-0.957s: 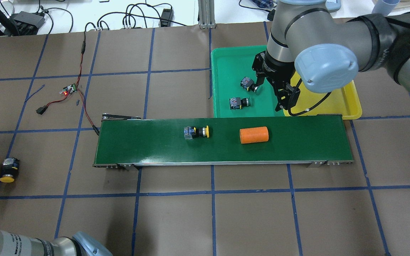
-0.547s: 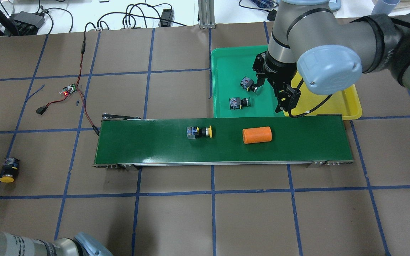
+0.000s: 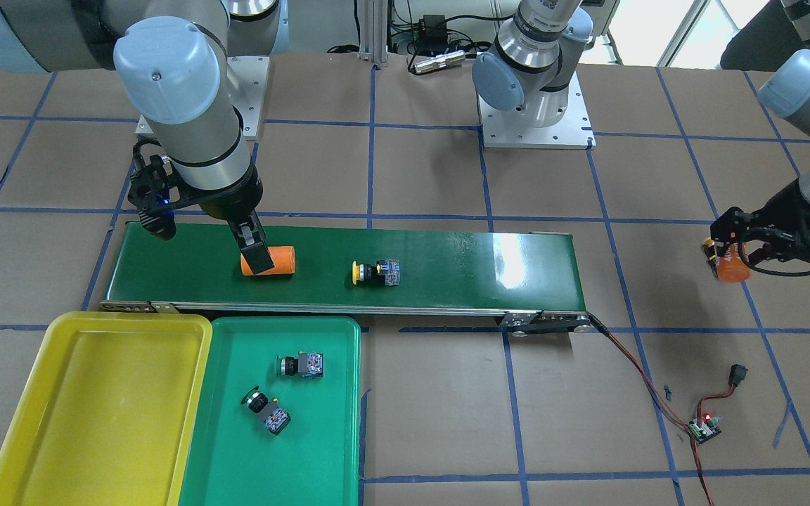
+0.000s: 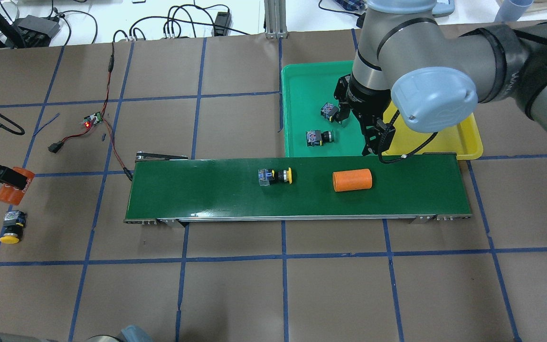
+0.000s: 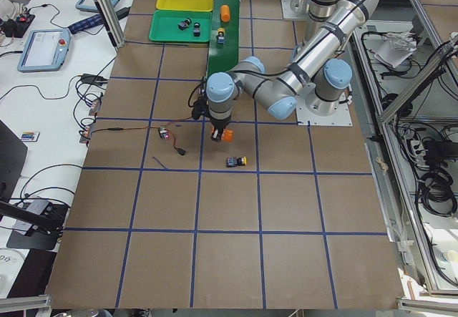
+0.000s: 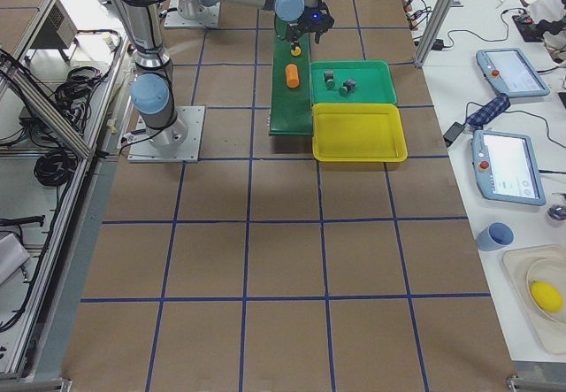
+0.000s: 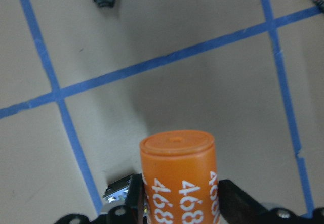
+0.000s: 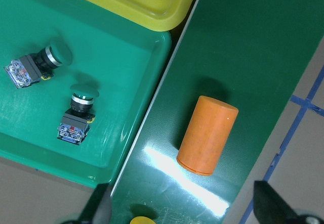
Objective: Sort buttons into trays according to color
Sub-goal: 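Carry orange cylinder toward belt with left while right returns to belt end, then place orange cylinder on belt with left while right lowers to yellow button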
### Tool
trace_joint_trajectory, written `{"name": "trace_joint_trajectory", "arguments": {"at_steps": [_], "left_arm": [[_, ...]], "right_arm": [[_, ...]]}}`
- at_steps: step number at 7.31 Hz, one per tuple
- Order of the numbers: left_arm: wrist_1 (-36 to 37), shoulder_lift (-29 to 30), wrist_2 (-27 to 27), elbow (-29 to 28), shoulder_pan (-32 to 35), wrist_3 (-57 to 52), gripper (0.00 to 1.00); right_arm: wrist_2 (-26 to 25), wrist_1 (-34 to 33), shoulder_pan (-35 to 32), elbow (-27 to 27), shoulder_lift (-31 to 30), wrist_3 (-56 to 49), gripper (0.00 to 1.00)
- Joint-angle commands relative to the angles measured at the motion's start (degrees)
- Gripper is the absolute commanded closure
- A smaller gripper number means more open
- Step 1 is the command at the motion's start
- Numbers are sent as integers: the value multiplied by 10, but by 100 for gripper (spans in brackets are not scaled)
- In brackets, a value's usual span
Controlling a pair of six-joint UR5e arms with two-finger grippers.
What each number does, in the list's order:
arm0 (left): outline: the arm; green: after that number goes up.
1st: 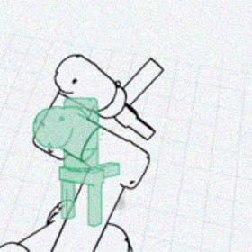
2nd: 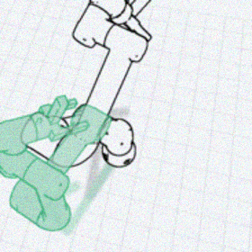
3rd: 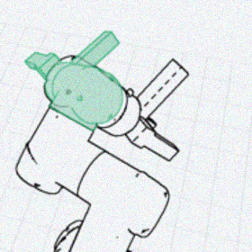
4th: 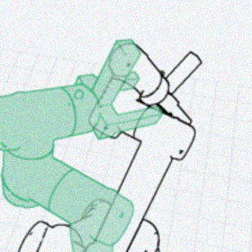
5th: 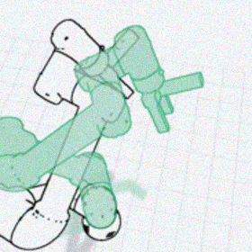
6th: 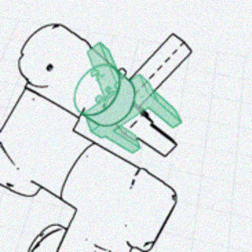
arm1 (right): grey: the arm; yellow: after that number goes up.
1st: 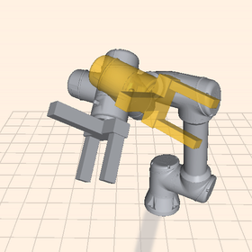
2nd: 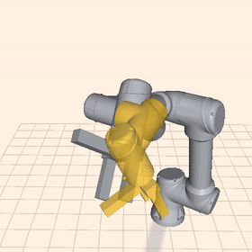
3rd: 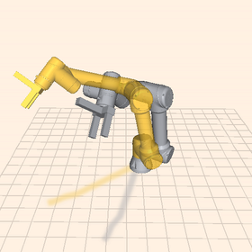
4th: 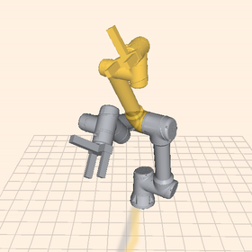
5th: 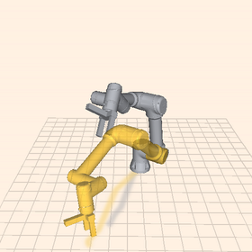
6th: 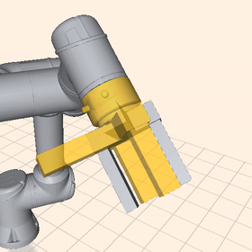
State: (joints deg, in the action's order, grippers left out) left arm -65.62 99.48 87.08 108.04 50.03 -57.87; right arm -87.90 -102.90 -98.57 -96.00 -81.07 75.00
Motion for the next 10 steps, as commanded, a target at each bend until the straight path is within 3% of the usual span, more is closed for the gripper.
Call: {"name": "trace_joint_trajectory", "arguments": {"at_steps": [1, 5, 7, 8, 10], "left_arm": [[-27, -24, 1, 4, 67, 103, 71], [-27, -45, -1, 31, 189, 323, 73], [-15, -37, -9, 40, 227, 518, 77], [-15, -29, -9, 37, 247, 589, 93], [-14, -23, -14, 36, 291, 701, 98]], "right_arm": [[0, 0, -8, -1, 2, 18, 0], [-1, -1, -27, -1, 8, 58, 0], [-1, -3, -27, -39, 2, 59, 0], [-3, -35, -26, -65, -3, 62, 0], [0, -48, -27, -75, -11, 74, 0]]}}
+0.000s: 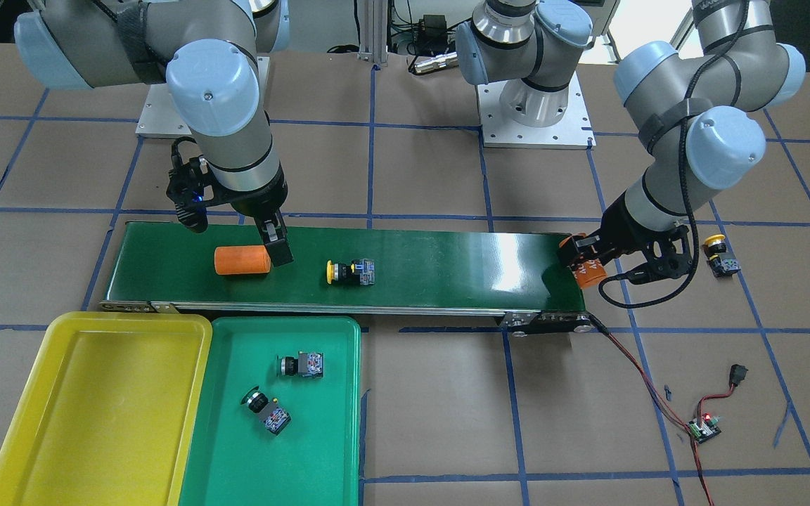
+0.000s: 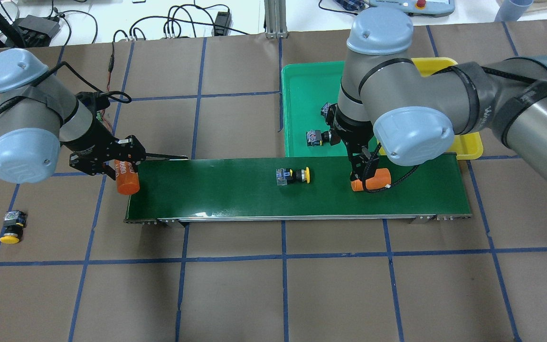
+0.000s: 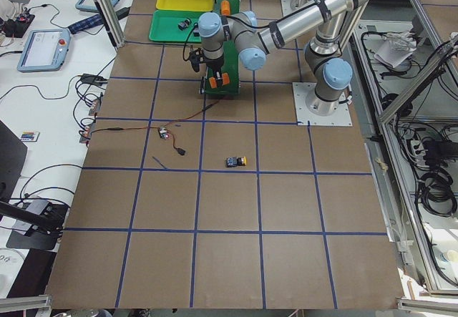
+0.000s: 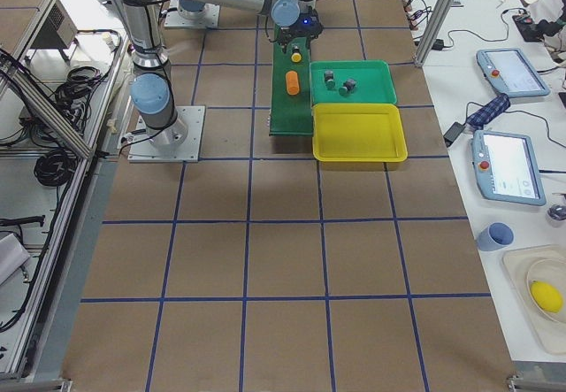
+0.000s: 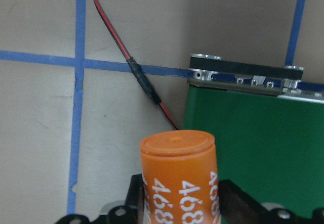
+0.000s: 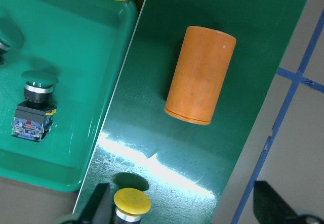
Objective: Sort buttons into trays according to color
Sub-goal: 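Place orange cylinder on belt with left while right lowers to yellow button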
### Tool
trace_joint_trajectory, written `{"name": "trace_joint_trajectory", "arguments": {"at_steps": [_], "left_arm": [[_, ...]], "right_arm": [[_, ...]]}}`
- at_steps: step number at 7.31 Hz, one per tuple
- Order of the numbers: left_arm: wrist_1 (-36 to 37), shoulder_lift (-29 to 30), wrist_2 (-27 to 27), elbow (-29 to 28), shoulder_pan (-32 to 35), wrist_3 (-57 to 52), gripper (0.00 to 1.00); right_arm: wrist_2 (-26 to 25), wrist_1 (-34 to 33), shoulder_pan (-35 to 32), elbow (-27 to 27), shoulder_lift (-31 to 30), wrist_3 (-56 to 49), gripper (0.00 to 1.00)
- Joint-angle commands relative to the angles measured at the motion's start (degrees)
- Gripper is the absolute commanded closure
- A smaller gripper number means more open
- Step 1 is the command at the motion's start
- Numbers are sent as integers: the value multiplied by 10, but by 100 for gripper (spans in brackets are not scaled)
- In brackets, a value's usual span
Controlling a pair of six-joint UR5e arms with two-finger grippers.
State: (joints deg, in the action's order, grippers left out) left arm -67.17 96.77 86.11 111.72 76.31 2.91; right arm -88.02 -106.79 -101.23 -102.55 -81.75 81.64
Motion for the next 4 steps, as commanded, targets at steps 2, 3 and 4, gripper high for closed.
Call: {"name": "trace_joint_trajectory", "arguments": {"at_steps": [2, 3, 4], "left_arm": [[20, 3, -52, 0, 50, 294, 100], [21, 2, -52, 3, 73, 381, 100], [27, 4, -53, 1, 100, 475, 100]], "right_arm": [[1, -21, -5, -18, 1, 24, 0], [1, -64, -10, -34, 3, 26, 0], [1, -105, -12, -60, 3, 26, 0]]}}
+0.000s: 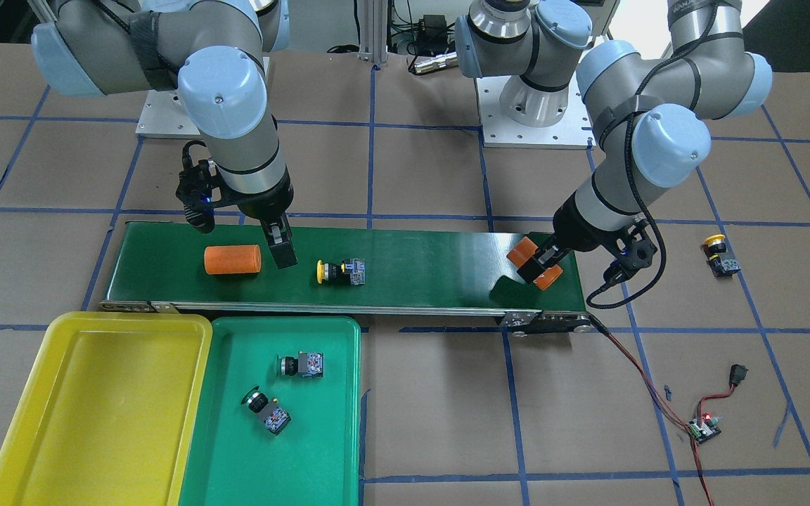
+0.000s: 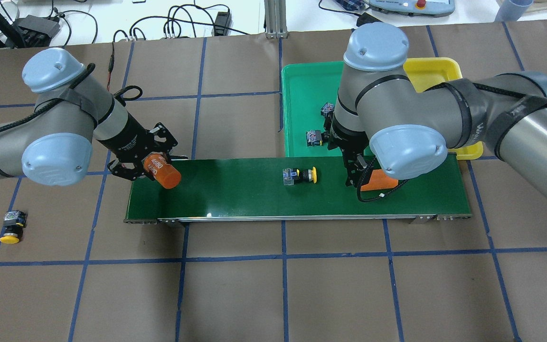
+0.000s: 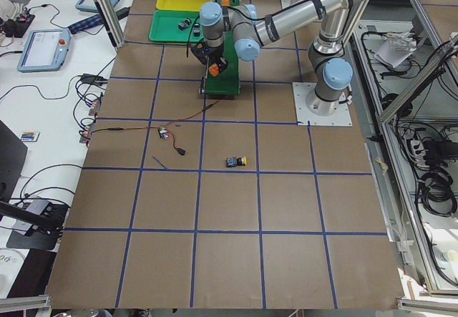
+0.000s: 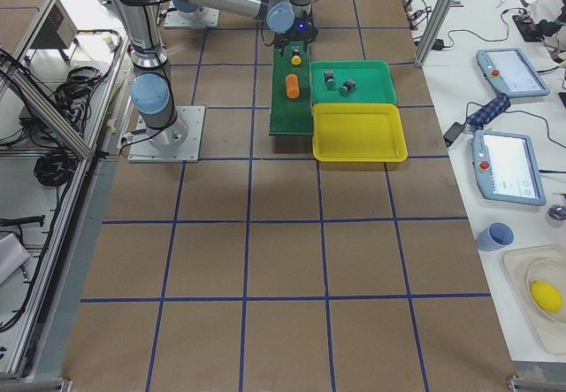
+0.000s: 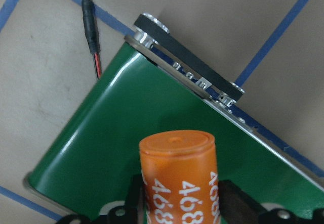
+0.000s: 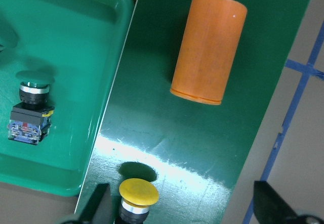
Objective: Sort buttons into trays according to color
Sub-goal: 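Place orange cylinder on belt with left while right lowers to yellow button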
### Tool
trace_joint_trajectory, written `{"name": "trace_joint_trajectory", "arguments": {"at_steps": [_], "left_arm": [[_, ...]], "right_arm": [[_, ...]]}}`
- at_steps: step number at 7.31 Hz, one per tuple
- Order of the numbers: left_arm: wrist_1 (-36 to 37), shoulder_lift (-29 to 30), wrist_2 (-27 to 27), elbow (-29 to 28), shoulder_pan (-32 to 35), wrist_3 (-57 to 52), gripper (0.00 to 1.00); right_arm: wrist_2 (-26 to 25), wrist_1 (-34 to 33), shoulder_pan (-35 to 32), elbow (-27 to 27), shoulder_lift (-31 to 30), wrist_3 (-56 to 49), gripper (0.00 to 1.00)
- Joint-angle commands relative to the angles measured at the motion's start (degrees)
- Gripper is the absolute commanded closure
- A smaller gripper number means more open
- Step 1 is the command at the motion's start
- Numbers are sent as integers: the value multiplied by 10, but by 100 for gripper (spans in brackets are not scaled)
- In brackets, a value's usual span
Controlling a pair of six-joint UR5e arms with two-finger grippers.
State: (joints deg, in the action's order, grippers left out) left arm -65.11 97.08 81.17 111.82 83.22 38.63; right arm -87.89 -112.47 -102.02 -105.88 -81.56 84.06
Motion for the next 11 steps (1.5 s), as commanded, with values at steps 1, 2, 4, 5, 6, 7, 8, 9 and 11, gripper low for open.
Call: {"name": "trace_joint_trajectory", "arguments": {"at_steps": [1, 2, 4, 5, 6, 7, 8, 9, 11], "left_arm": [[1, 1, -6, 4, 60, 179, 100], [-3, 0, -12, 5, 79, 214, 93], [-5, 0, -61, 16, 97, 309, 68], [4, 6, -62, 26, 96, 312, 29], [4, 4, -58, 23, 93, 300, 0], [4, 5, -58, 22, 89, 299, 0], [4, 0, -48, 20, 83, 261, 0], [4, -9, -16, 20, 62, 185, 0], [2, -17, 41, 20, -4, 8, 0]], "right_arm": [[0, -83, -5, -39, 2, 19, 0], [0, -84, -5, -39, 3, 22, 0], [1, -85, -9, -52, 3, 23, 0], [1, -87, -14, -57, 3, 23, 0], [1, -101, -16, -57, 12, 29, 0], [1, -116, -18, -57, 23, 42, 0], [1, -119, -28, -57, 29, 48, 0], [1, -120, -34, -57, 36, 51, 0], [0, -172, -35, -57, 47, 73, 0]]}}
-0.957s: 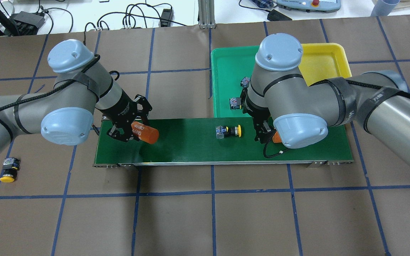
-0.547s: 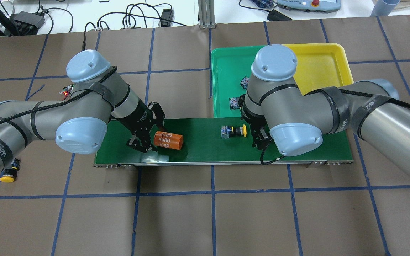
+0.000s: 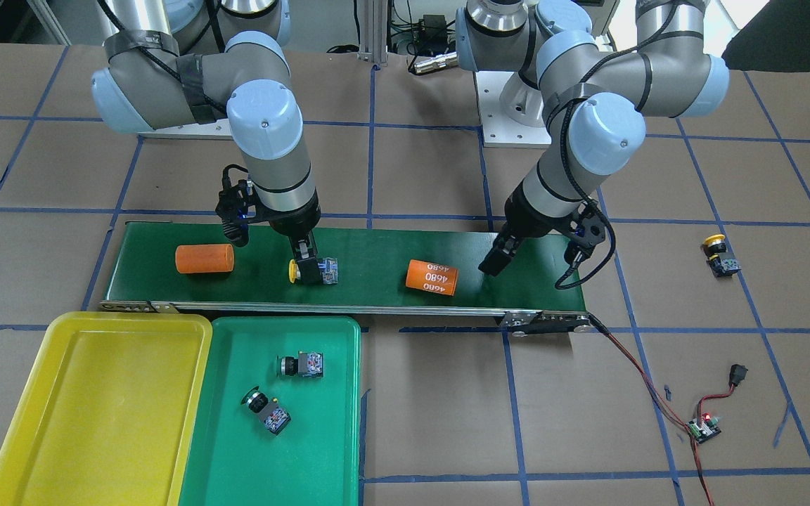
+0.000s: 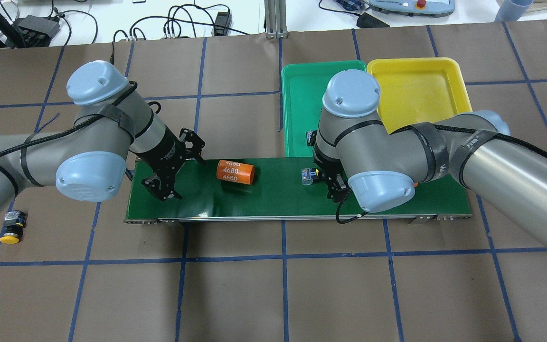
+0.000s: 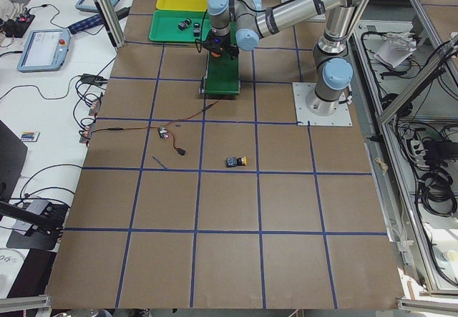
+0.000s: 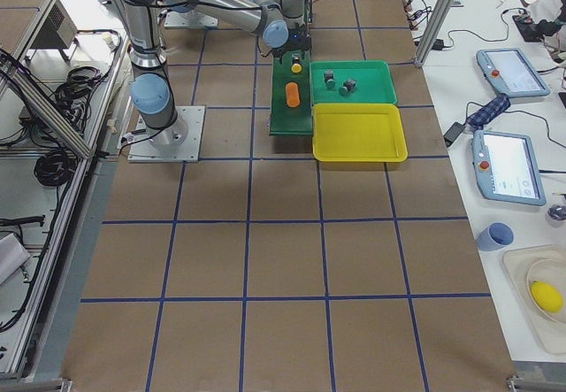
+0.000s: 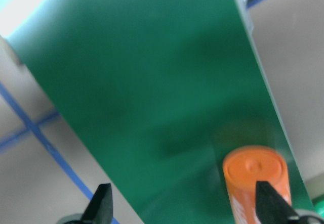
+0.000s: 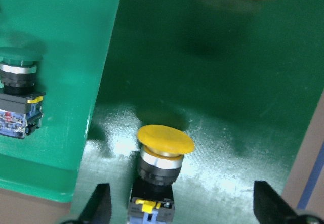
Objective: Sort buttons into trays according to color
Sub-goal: 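Grasp yellow-capped button with right gripper while left returns to pile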
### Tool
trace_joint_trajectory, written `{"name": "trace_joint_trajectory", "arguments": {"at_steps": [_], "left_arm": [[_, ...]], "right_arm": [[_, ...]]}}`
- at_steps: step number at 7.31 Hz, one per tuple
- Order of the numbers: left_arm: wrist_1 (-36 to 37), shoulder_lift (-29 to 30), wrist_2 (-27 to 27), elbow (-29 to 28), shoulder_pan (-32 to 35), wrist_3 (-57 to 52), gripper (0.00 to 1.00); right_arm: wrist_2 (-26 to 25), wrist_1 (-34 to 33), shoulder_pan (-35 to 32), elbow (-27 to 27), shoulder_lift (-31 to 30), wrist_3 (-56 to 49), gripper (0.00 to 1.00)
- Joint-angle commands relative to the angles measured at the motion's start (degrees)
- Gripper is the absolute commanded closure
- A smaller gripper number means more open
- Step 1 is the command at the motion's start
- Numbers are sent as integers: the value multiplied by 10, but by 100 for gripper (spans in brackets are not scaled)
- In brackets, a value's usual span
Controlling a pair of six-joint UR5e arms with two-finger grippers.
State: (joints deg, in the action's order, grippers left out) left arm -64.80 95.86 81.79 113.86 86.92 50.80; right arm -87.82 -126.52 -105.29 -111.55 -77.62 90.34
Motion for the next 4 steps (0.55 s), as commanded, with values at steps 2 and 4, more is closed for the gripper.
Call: {"name": "trace_joint_trajectory", "arguments": {"at_steps": [2, 4], "left_arm": [[1, -7, 90, 0, -120, -335, 0], [2, -5, 89, 7, -199, -545, 0]], "right_arm": [[-5, -33, -1, -1, 10, 9, 0], [-4, -26, 0, 0, 15, 9, 0]]}}
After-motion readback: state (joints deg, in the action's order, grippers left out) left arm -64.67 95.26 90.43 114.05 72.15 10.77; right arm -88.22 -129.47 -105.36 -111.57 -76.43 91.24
